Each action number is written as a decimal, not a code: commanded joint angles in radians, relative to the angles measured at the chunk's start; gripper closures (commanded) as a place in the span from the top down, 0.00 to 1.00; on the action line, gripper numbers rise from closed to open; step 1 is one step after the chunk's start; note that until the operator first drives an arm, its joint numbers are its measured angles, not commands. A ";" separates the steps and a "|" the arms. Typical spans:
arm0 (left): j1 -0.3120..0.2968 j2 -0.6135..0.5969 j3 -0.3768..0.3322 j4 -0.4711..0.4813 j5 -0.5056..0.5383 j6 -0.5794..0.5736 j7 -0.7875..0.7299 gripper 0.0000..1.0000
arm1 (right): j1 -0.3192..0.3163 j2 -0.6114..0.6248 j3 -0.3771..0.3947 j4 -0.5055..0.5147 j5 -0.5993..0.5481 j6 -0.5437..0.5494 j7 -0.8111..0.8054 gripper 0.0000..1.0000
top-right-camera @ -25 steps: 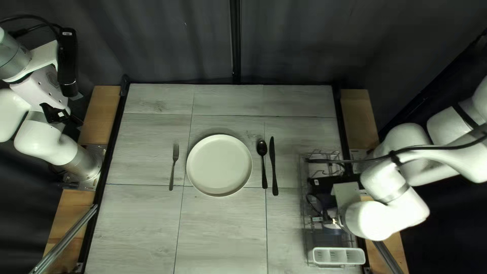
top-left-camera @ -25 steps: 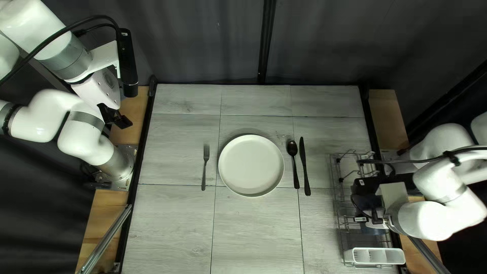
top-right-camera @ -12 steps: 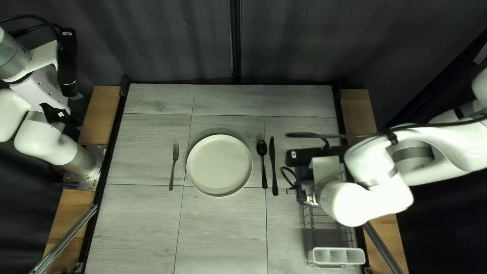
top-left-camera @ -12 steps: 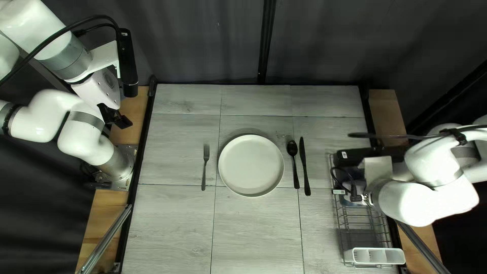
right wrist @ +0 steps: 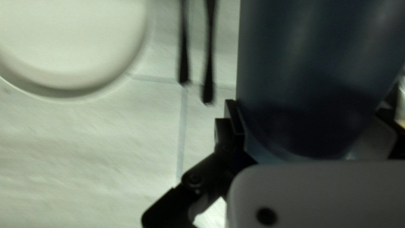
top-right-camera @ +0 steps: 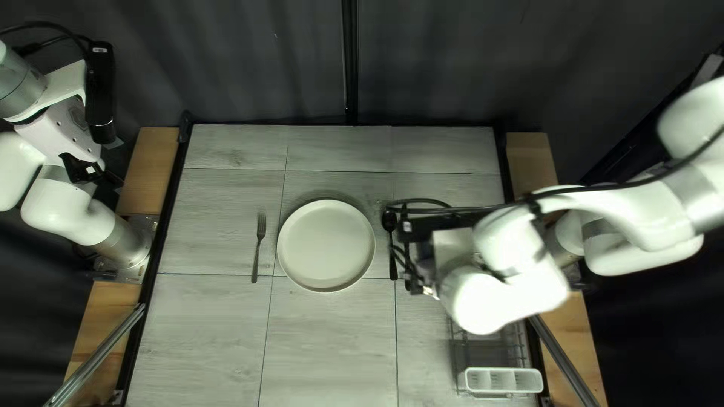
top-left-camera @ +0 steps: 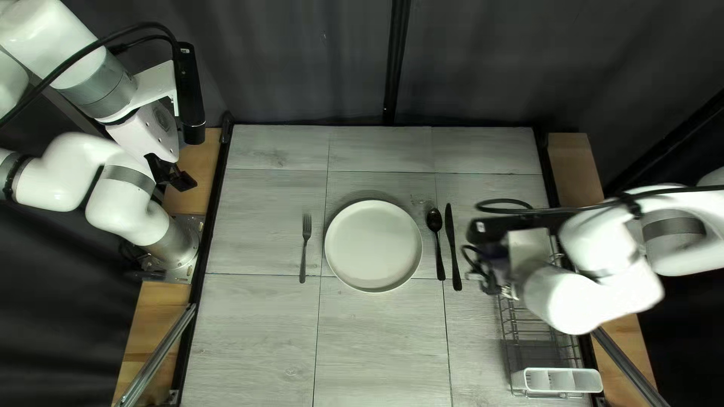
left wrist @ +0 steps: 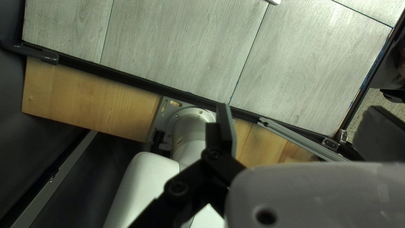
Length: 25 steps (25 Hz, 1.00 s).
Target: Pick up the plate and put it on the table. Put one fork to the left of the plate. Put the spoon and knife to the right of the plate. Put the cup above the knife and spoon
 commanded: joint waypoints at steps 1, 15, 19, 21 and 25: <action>0.000 0.000 0.000 0.000 0.000 0.000 0.000 1.00 | -0.063 -0.022 0.011 -0.138 -0.270 -0.149 0.144 0.00; 0.000 0.000 0.000 0.000 0.000 0.000 0.000 1.00 | -0.145 0.020 -0.024 -0.145 -0.410 -0.167 0.192 0.00; 0.000 0.000 0.000 0.000 0.000 0.000 0.000 1.00 | -0.206 0.087 -0.025 -0.141 -0.575 -0.172 0.347 0.00; 0.000 0.000 0.000 0.000 0.000 0.000 0.000 1.00 | -0.234 0.161 -0.031 -0.148 -0.732 -0.156 0.480 0.00; 0.000 0.000 0.000 0.000 0.000 0.000 0.000 1.00 | -0.261 0.247 -0.056 -0.156 -0.907 -0.118 0.598 0.00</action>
